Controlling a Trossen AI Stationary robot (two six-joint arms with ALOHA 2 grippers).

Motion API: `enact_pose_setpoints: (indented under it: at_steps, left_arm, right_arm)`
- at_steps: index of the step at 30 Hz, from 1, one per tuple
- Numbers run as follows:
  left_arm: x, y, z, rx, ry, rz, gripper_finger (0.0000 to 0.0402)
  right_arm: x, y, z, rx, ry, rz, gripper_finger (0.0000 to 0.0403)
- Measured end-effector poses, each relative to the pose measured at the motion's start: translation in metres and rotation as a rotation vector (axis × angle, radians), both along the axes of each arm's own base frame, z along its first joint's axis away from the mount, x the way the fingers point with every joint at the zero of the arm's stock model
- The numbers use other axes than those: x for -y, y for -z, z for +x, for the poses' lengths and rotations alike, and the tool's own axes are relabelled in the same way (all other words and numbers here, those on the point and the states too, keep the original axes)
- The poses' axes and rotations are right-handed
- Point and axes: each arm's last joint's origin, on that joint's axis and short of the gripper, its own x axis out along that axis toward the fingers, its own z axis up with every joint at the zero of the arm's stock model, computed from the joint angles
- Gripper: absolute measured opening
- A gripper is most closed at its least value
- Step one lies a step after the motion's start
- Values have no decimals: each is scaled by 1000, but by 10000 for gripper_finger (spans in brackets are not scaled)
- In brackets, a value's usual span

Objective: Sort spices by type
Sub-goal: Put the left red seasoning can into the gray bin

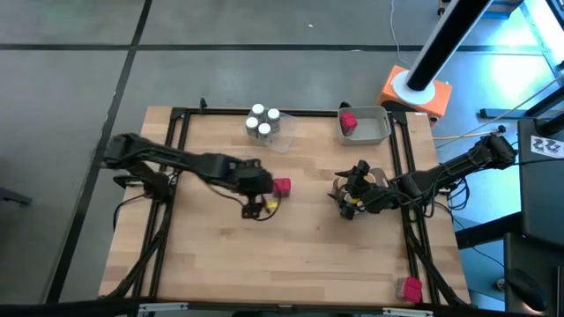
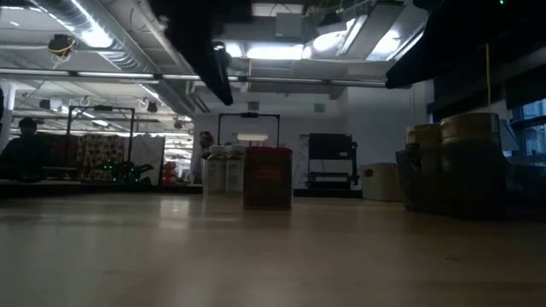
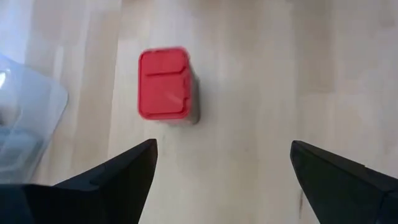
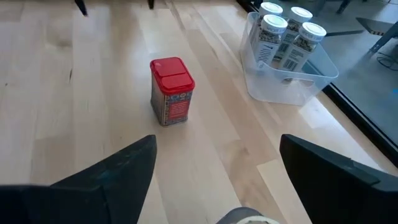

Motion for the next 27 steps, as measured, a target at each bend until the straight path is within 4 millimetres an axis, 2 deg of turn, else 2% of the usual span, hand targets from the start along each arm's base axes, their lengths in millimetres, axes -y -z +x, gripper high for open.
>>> enact_pose_setpoints:
  at_steps: [4, 7, 11, 14, 18, 27]
  left_arm:
    - [10, 12, -36, 228, 42, -39, 351]
    - [19, 33, -58, 385, 89, -78, 351]
    - [29, 60, -76, 568, 126, -128, 351]
    - [35, 76, -86, 650, 158, -152, 351]
    - [37, 86, -94, 656, 173, -167, 351]
    - [39, 87, -95, 647, 171, -185, 351]
  right_arm:
    - [4, 3, 9, 0, -16, 22, 340]
    - [8, 8, 22, -2, -64, 44, 340]
    - [14, 12, 40, 10, -103, 37, 340]
    - [21, 8, 56, 31, -121, 51, 340]
    - [27, 6, 78, 10, -146, 52, 340]
    - [47, 3, 133, -42, -222, 35, 340]
